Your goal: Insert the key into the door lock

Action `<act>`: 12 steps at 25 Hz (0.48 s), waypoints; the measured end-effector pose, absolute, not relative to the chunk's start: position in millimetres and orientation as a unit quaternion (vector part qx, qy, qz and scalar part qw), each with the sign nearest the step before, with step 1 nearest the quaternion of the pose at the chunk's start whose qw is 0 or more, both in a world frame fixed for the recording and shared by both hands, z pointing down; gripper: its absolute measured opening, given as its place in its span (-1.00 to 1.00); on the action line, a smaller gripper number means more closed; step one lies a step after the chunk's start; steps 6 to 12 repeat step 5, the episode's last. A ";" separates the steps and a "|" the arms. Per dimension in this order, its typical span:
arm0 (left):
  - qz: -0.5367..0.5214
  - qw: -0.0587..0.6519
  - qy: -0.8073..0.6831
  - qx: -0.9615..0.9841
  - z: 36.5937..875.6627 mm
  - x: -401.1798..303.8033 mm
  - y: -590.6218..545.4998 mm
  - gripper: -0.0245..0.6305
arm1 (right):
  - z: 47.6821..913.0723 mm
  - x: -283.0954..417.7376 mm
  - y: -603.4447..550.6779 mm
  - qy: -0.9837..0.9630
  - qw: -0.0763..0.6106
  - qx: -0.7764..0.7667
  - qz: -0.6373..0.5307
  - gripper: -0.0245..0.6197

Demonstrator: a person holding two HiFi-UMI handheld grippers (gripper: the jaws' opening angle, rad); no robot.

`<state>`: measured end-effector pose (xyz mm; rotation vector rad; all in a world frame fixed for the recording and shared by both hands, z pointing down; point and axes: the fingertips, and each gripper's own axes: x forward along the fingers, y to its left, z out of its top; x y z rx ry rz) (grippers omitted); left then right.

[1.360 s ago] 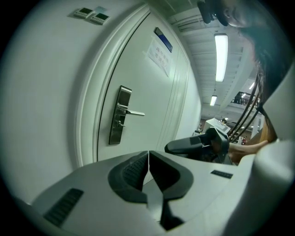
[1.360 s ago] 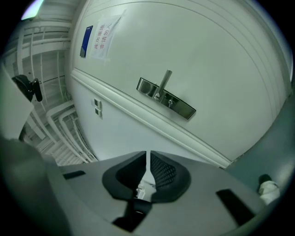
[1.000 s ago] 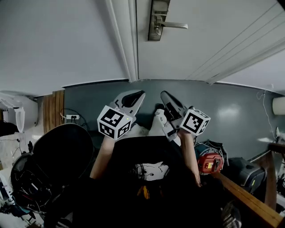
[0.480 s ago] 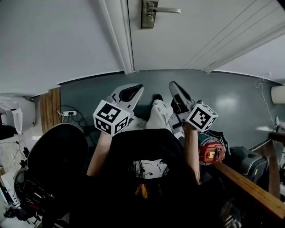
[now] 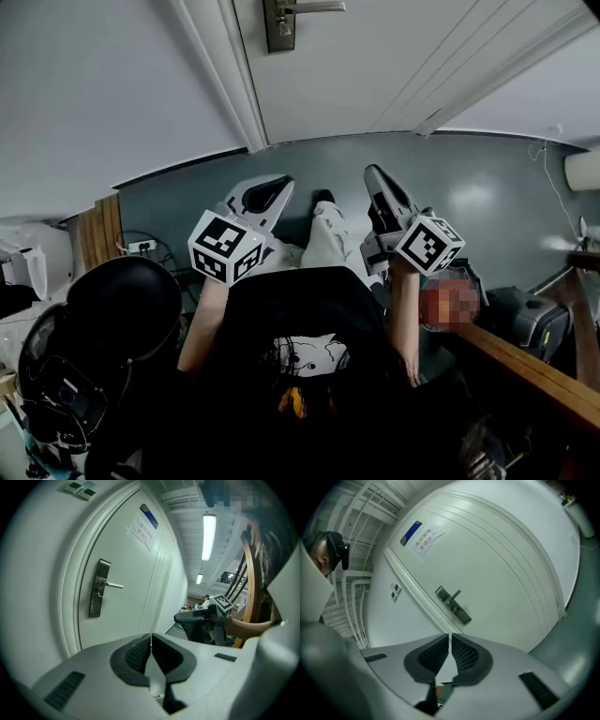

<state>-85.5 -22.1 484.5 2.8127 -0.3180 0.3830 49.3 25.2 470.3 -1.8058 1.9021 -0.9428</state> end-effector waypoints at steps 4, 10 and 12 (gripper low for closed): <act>0.135 0.133 -0.112 0.976 464.2 -86.8 32.7 -0.89 | 445.7 71.7 90.9 0.659 0.172 -0.665 -0.305 -0.87; 0.136 0.130 -0.112 0.976 459.0 -87.6 46.4 -0.89 | 439.7 77.0 107.5 0.656 0.170 -0.672 -0.298 -0.87; 0.136 0.130 -0.112 0.976 459.0 -87.6 46.4 -0.89 | 439.7 77.0 107.5 0.656 0.170 -0.672 -0.298 -0.87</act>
